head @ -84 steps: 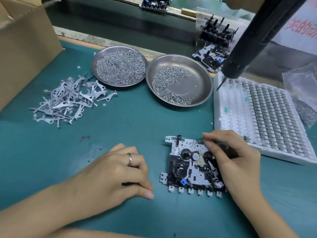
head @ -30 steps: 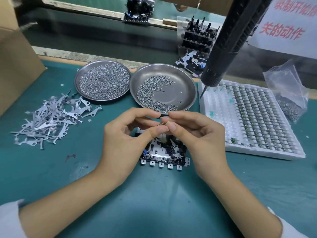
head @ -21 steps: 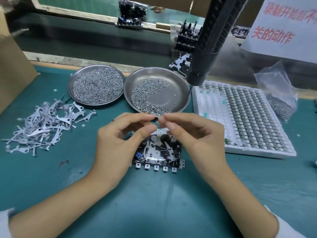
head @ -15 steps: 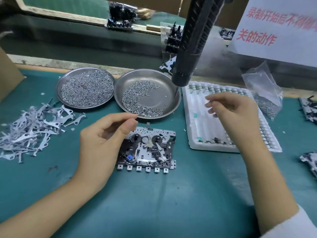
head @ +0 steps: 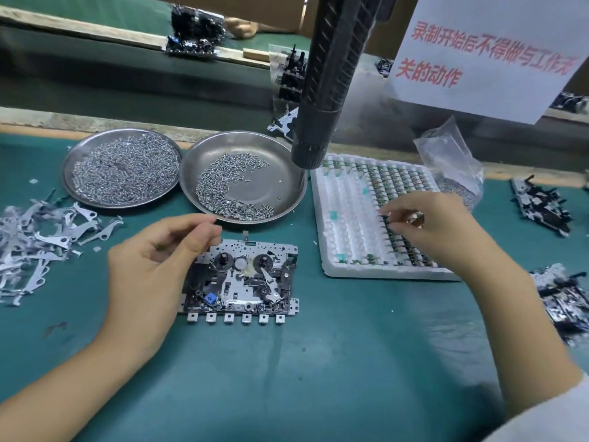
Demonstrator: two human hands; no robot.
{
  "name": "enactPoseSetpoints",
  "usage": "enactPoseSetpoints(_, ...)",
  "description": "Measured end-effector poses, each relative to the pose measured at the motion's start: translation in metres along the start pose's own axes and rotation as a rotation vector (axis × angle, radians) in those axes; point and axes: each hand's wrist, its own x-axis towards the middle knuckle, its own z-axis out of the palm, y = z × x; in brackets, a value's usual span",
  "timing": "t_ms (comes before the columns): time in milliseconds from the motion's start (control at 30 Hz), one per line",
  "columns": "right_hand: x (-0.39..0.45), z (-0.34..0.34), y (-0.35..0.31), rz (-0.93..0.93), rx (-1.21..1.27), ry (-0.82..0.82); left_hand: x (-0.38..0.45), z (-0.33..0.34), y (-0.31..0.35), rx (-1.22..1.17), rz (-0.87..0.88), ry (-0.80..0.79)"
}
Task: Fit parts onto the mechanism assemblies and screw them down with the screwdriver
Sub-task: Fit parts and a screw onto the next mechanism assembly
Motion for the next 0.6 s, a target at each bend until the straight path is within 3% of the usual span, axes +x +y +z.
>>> enactPoseSetpoints(367, -0.006, 0.015, -0.002, -0.092, -0.275, -0.043, -0.002, 0.005, 0.004, 0.001, -0.006, -0.018)
enactPoseSetpoints(500, -0.009, 0.016, 0.002, -0.125, -0.245, 0.084, -0.004, 0.005, 0.005, -0.003, 0.0, -0.023)
enactPoseSetpoints(600, -0.013, 0.009, -0.001, -0.094, 0.01, 0.209, -0.004, 0.005, 0.005, 0.025, 0.019, -0.034)
